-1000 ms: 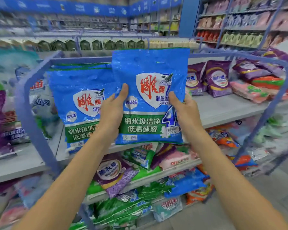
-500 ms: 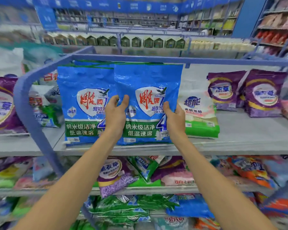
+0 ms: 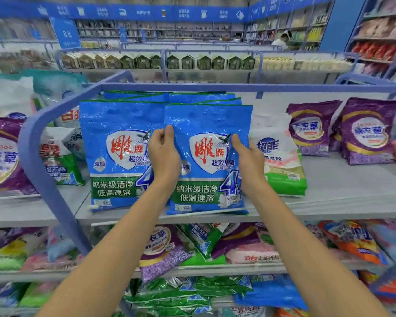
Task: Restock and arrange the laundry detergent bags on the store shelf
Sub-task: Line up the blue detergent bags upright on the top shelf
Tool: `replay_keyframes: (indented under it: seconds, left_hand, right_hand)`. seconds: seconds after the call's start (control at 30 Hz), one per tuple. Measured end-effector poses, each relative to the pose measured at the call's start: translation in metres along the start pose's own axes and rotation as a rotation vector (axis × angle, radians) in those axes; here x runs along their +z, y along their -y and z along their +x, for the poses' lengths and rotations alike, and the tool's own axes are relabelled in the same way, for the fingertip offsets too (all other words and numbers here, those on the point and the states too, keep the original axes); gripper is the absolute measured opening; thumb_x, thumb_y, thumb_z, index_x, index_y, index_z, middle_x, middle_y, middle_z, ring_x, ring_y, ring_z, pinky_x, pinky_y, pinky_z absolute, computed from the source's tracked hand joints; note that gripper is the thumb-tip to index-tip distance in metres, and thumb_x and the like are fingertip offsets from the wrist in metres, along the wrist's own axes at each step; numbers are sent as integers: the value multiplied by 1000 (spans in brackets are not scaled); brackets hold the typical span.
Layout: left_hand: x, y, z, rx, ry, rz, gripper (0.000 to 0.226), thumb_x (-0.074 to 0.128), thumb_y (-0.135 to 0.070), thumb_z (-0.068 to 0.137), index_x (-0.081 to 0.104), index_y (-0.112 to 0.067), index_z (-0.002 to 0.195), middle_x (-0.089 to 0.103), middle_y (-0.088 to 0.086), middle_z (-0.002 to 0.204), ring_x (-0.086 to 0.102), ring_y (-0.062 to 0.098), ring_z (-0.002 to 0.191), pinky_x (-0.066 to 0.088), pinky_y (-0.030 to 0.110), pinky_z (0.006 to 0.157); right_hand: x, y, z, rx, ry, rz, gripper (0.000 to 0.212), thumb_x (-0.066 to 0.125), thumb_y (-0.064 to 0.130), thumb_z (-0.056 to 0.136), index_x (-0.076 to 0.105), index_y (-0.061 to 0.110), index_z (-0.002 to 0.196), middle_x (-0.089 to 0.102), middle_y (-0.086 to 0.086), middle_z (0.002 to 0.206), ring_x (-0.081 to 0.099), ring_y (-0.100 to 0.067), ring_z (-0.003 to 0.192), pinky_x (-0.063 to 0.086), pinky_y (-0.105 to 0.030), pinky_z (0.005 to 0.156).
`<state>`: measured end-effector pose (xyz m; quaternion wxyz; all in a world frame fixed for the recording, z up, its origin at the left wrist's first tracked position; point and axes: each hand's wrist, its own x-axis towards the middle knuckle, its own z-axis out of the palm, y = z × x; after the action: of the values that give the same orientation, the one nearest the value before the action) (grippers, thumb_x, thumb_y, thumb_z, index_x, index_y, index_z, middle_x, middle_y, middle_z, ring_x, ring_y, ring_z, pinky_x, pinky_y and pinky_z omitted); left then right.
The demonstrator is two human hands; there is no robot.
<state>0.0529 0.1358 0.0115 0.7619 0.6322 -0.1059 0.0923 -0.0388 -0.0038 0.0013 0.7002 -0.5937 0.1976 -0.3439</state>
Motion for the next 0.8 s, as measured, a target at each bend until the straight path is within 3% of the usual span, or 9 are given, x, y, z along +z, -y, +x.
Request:
replay_keyframes:
  seconds: [0.03, 0.1, 0.17, 0.23, 0.33, 0.4, 0.5, 0.67, 0.8]
  left_hand:
    - [-1, -2, 0, 1, 2, 3, 26, 51, -31, 106, 56, -11, 89, 47, -6, 74, 39, -3, 56, 34, 16, 55]
    - [-10, -7, -7, -10, 53, 36, 25, 52, -32, 106, 62, -15, 121, 63, -6, 105, 57, -6, 91, 46, 13, 74]
    - [-29, -11, -24, -15, 134, 84, 48, 58, -31, 103, 45, -21, 148, 56, -7, 136, 54, 2, 121, 47, 15, 94]
    - [-54, -10, -47, 17, 186, 129, 66, 69, -29, 96, 36, -26, 154, 51, -11, 145, 52, 4, 129, 46, 22, 103]
    - [-82, 8, -80, 17, 329, 405, 87, 83, -37, 81, 33, -34, 153, 46, -20, 143, 50, 0, 126, 43, 27, 105]
    - [-88, 26, -92, 12, 418, 579, 98, 87, -38, 77, 28, -36, 155, 44, -19, 147, 47, 5, 132, 43, 36, 110]
    - [-83, 42, -96, 48, 442, 652, 99, 85, -26, 81, 22, -41, 157, 43, -15, 151, 43, 8, 138, 42, 39, 114]
    - [-75, 46, -76, -55, 416, 535, 102, 88, -11, 74, 35, -44, 154, 63, -23, 125, 60, -1, 114, 55, 37, 99]
    - [-66, 41, -63, -98, 399, 503, 105, 92, -3, 63, 45, -40, 150, 50, -42, 107, 49, -31, 95, 52, 28, 99]
  right_hand:
    - [0, 3, -1, 11, -4, 3, 15, 68, 35, 98, 63, 33, 84, 66, 31, 81, 60, 16, 74, 48, -9, 70]
    - [-5, 5, -5, 12, 10, -36, 10, 67, 35, 99, 66, 32, 89, 69, 28, 88, 63, 16, 78, 49, -10, 71]
    - [-19, 5, -17, -20, 46, -138, 7, 68, 32, 98, 69, 27, 103, 73, 19, 98, 68, 12, 81, 50, -9, 69]
    - [-37, -1, -36, -54, 109, -334, 35, 77, 32, 90, 63, 20, 120, 72, 16, 109, 68, 11, 88, 50, -9, 71]
    - [-54, -16, -66, -10, 237, -659, 71, 91, 36, 74, 44, 36, 127, 56, 33, 113, 55, 21, 92, 42, -4, 74]
    - [-53, -29, -77, -1, 280, -794, 85, 94, 41, 68, 33, 48, 127, 52, 35, 113, 54, 16, 94, 43, -10, 82]
    - [-45, -42, -78, -40, 181, -863, 84, 94, 47, 64, 41, 45, 130, 61, 22, 121, 63, -6, 106, 54, -40, 92]
    - [-35, -47, -70, -70, 107, -845, 81, 93, 40, 66, 42, 40, 129, 59, 15, 120, 61, -13, 104, 51, -38, 84]
    - [-28, -50, -61, -37, 59, -859, 80, 94, 40, 60, 44, 38, 123, 60, 13, 116, 63, -14, 100, 54, -41, 85]
